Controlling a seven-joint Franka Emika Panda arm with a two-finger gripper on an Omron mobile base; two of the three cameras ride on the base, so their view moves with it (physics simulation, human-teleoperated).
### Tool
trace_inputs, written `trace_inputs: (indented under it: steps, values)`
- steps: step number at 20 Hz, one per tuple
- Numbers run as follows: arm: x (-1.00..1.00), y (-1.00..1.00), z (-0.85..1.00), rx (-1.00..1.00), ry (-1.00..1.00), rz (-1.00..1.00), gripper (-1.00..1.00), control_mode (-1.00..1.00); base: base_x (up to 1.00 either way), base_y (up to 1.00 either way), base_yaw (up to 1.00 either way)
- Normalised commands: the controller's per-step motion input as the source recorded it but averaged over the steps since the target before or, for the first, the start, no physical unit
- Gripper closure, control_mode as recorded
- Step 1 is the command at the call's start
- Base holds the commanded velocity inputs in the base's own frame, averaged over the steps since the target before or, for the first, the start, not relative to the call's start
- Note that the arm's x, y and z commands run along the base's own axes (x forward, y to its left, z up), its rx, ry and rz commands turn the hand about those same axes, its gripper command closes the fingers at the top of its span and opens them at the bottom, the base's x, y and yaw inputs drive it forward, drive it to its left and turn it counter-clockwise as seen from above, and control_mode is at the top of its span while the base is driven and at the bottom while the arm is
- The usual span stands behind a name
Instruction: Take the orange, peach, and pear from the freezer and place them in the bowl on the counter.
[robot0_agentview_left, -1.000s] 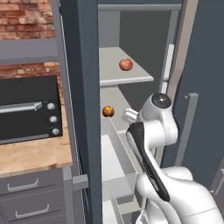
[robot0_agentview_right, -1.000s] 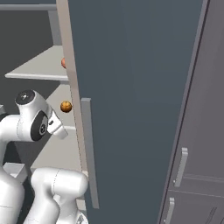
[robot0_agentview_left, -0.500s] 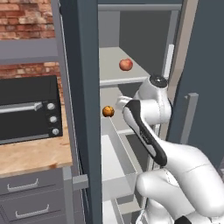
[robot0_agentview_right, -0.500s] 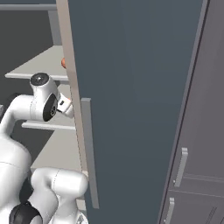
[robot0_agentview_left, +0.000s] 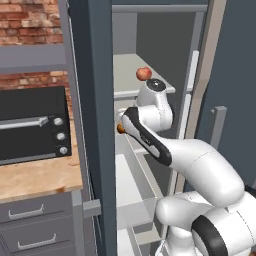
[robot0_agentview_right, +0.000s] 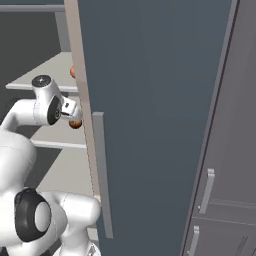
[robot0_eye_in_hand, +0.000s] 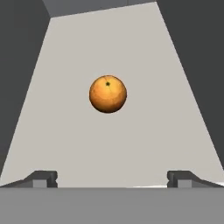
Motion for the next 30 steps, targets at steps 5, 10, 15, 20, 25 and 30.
trace_inputs:
  steps: [5, 10, 15, 20, 25, 30]
  values:
    - [0.57, 0.11, -0.34, -0.13, 0.0, 0.08, -1.0, -1.0, 0.0, 0.0, 0.0]
    - [0.36, 0.0, -0.46, -0.03, -0.03, 0.04, -1.0, -1.0, 0.0, 0.0, 0.0]
    - [0.25, 0.06, -0.13, 0.0, -0.01, 0.01, -1.0, -1.0, 0.0, 0.0, 0.0]
    - [0.25, 0.1, 0.0, 0.0, 0.0, 0.0, -1.0, -1.0, 0.0, 0.0, 0.0]
    - [0.2, 0.15, -0.06, 0.0, 0.0, 0.0, -1.0, -1.0, 0.0, 0.0, 0.0]
    - [0.22, 0.1, -0.13, -0.01, 0.0, 0.0, -1.0, -1.0, 0.0, 0.0, 0.0]
